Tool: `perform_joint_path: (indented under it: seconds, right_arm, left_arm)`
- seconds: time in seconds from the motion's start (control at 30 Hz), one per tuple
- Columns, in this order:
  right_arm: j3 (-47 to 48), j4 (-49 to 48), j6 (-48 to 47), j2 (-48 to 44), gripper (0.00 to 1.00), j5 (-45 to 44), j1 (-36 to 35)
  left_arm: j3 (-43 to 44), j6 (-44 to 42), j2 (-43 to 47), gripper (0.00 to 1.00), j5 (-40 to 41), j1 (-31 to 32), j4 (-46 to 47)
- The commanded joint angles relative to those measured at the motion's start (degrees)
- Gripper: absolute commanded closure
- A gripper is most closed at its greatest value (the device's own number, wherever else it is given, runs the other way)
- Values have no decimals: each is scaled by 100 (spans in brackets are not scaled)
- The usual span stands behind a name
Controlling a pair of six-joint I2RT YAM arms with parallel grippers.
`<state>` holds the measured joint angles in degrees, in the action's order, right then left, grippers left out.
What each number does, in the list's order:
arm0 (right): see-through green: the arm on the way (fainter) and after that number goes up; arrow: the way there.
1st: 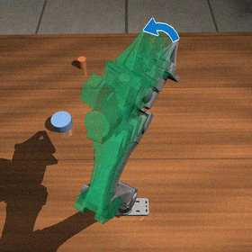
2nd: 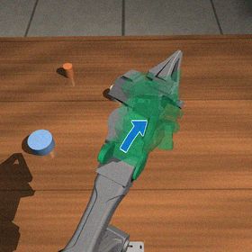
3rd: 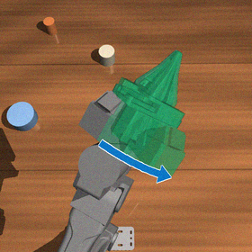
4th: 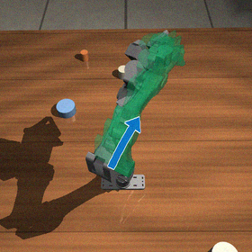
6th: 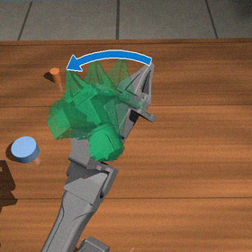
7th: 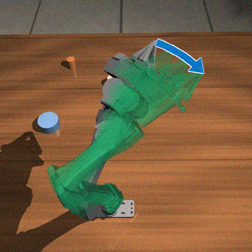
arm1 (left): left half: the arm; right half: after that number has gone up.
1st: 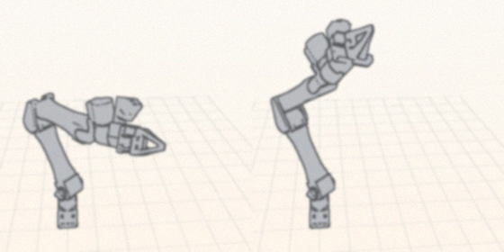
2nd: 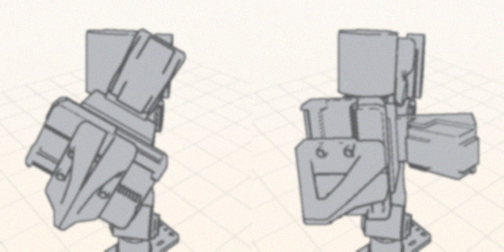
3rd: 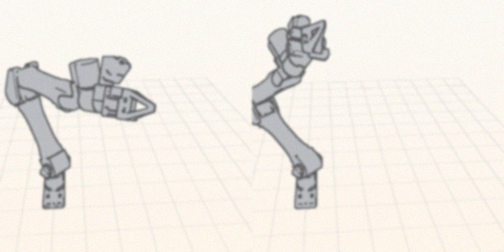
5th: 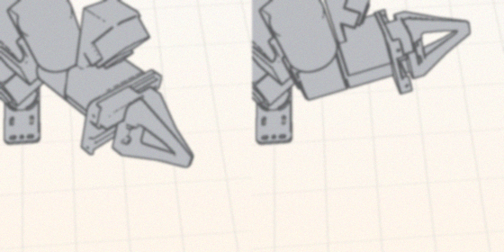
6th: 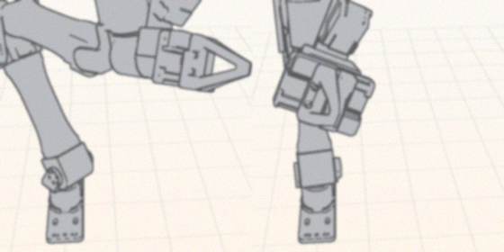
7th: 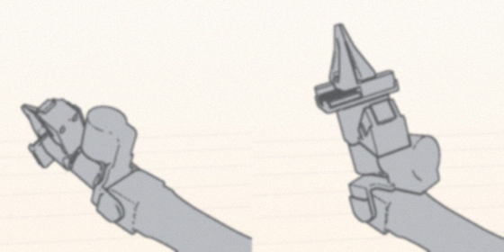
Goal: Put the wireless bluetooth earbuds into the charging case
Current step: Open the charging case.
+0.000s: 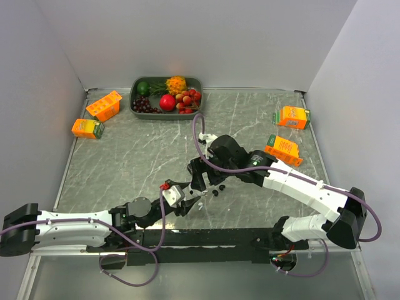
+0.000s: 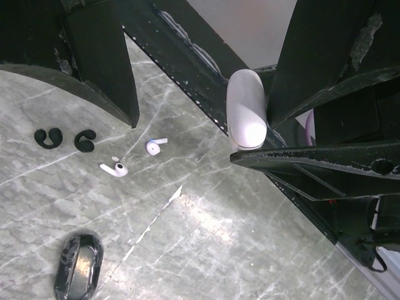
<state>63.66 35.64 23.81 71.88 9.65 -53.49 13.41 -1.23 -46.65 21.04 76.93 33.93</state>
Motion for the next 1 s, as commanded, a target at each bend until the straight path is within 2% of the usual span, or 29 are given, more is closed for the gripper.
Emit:
perform_joint_path:
  seconds: [0.0, 0.73, 0.97]
  right_arm:
    - [103, -31, 88, -59, 10, -235, -38]
    - [-11, 154, 264, -402, 10, -534, 164]
    - [-91, -470, 317, -711, 9, 230, 164]
  left_arm:
    - [206, 53, 209, 99, 172, 94, 70]
    - [13, 88, 736, 99, 647, 174, -53]
    - [-40, 80, 860, 99, 709, 182, -54]
